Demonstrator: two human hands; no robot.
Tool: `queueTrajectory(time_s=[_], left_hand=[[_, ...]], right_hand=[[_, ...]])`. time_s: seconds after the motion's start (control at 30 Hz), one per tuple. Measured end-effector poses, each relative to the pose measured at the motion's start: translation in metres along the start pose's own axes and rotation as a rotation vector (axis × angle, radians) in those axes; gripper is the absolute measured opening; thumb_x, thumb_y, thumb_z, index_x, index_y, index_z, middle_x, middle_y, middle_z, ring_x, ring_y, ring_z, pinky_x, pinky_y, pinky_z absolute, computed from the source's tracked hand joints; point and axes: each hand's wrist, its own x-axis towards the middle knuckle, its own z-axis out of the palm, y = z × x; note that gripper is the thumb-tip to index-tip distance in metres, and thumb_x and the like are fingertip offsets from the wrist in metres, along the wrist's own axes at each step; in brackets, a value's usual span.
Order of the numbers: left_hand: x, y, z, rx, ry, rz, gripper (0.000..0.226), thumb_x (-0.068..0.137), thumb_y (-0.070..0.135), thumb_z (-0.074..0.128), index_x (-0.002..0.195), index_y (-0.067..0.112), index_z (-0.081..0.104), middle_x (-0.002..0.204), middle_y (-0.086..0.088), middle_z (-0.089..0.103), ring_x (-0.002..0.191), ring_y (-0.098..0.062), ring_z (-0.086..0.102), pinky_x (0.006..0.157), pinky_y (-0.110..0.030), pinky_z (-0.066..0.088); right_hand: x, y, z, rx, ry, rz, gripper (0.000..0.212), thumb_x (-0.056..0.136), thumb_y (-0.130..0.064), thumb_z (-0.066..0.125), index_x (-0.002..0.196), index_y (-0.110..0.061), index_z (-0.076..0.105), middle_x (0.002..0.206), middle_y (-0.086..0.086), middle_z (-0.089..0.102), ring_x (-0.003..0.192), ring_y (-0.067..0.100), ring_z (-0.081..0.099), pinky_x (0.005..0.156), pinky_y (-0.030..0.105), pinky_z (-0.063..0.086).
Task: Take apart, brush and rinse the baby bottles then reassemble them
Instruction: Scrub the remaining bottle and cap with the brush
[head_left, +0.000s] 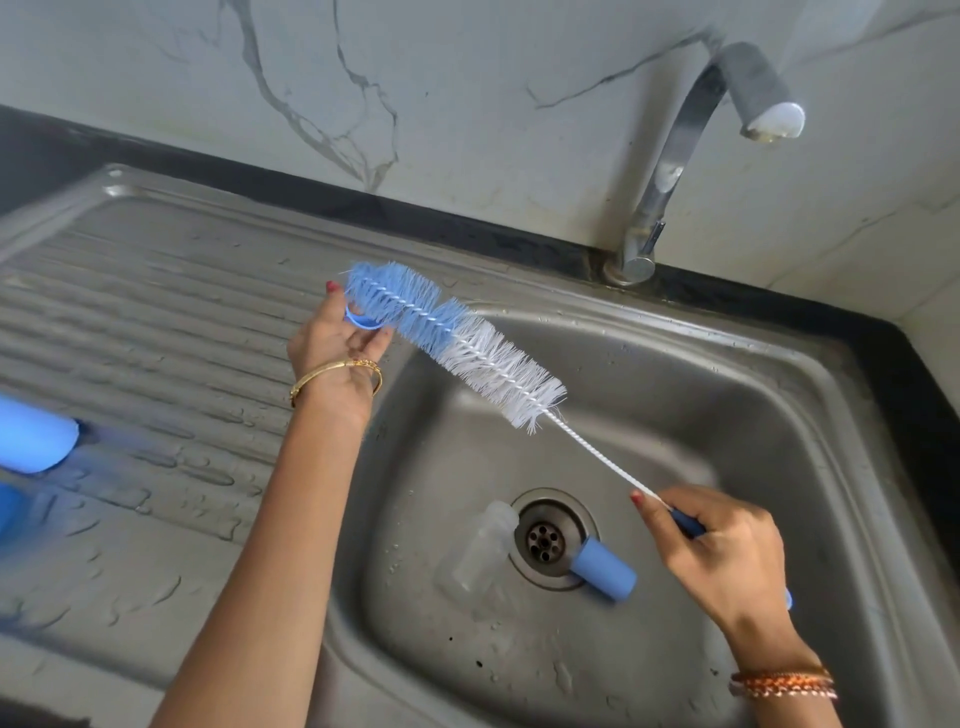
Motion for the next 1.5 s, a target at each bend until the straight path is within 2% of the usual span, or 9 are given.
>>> queueTrajectory(time_s=[0.4, 0.6, 0.73, 0.83, 0.97, 1.03, 1.2, 1.3, 1.5], left_hand=[[-0.011, -0.012, 0.005, 0.356, -0.095, 0.322, 0.014, 0.096, 0.016, 0.049, 0.104, 0.018, 0.061, 0.08, 0.009, 0.058, 0.072, 0.002, 0.057, 0.066, -0.015, 0.052], [-0.012, -0.003, 0.004, 0.259, -0.165, 0.276, 0.015, 0.095, 0.014, 0.05, 0.093, 0.023, 0.062, 0.086, 0.0, 0.057, 0.079, -0.008, 0.058, 0.074, -0.023, 0.054], [-0.009, -0.001, 0.002, 0.205, -0.008, 0.314, 0.014, 0.094, 0.02, 0.053, 0.087, 0.023, 0.065, 0.066, 0.013, 0.064, 0.073, -0.006, 0.06, 0.064, -0.022, 0.055], [-0.008, -0.003, 0.003, 0.204, 0.07, 0.346, 0.014, 0.093, 0.022, 0.055, 0.083, 0.021, 0.065, 0.051, 0.015, 0.058, 0.051, -0.001, 0.054, 0.046, -0.014, 0.045], [-0.008, -0.008, 0.005, 0.242, 0.018, 0.313, 0.012, 0.092, 0.024, 0.057, 0.082, 0.023, 0.065, 0.073, 0.008, 0.062, 0.077, -0.011, 0.062, 0.064, -0.02, 0.055], [-0.007, -0.006, 0.004, 0.229, -0.012, 0.297, 0.011, 0.092, 0.022, 0.057, 0.085, 0.022, 0.065, 0.079, 0.006, 0.063, 0.083, -0.013, 0.061, 0.065, -0.021, 0.055], [-0.007, 0.008, -0.001, 0.143, -0.049, 0.293, 0.016, 0.09, 0.014, 0.059, 0.082, 0.022, 0.07, 0.067, 0.009, 0.063, 0.063, -0.003, 0.06, 0.065, -0.022, 0.055], [-0.007, 0.011, -0.003, 0.114, -0.031, 0.323, 0.016, 0.088, 0.014, 0.062, 0.079, 0.021, 0.072, 0.066, 0.008, 0.064, 0.066, -0.005, 0.062, 0.063, -0.024, 0.055], [-0.013, -0.001, 0.005, 0.144, 0.045, 0.317, 0.015, 0.09, 0.014, 0.059, 0.075, 0.016, 0.059, 0.037, 0.014, 0.045, 0.039, 0.0, 0.048, 0.049, -0.015, 0.047]], right_hand=[[-0.001, -0.006, -0.001, -0.019, -0.015, 0.062, 0.045, 0.083, -0.041, 0.049, 0.047, -0.014, 0.044, 0.044, -0.009, 0.027, 0.04, 0.014, 0.026, 0.045, 0.03, 0.03], [0.007, -0.02, -0.01, 0.863, -0.886, 0.795, 0.043, 0.076, -0.043, 0.059, 0.044, -0.015, 0.059, 0.041, -0.004, 0.029, 0.031, 0.004, 0.017, 0.036, 0.01, 0.01], [0.012, -0.02, -0.005, 0.777, -0.63, 0.728, 0.02, 0.081, -0.018, 0.068, 0.063, -0.012, 0.064, 0.041, -0.005, 0.044, 0.032, 0.003, 0.031, 0.035, 0.013, 0.025], [0.006, -0.009, 0.004, 0.206, -0.235, 0.477, 0.019, 0.075, -0.031, 0.076, 0.065, -0.019, 0.066, 0.055, -0.006, 0.06, 0.048, 0.008, 0.049, 0.052, 0.02, 0.037], [0.002, -0.01, -0.001, -0.054, 0.099, 0.258, 0.03, 0.076, -0.04, 0.067, 0.059, -0.016, 0.067, 0.053, -0.002, 0.06, 0.046, 0.019, 0.054, 0.043, 0.023, 0.032], [0.005, -0.016, -0.003, 0.02, 0.056, 0.378, 0.032, 0.081, -0.036, 0.069, 0.058, -0.014, 0.065, 0.05, 0.0, 0.056, 0.05, 0.021, 0.052, 0.046, 0.023, 0.032], [0.013, -0.029, -0.014, 0.812, -0.643, 0.789, 0.045, 0.087, -0.033, 0.061, 0.047, -0.013, 0.052, 0.041, -0.008, 0.036, 0.035, 0.003, 0.024, 0.036, 0.014, 0.018], [0.013, -0.025, -0.015, 0.937, -0.729, 0.803, 0.032, 0.068, -0.043, 0.077, 0.06, -0.015, 0.063, 0.048, -0.005, 0.041, 0.037, 0.004, 0.023, 0.036, 0.013, 0.015], [0.005, -0.011, 0.006, 0.16, 0.08, 0.24, 0.016, 0.074, -0.02, 0.075, 0.062, -0.015, 0.066, 0.058, -0.008, 0.06, 0.062, 0.005, 0.053, 0.055, 0.007, 0.037]])
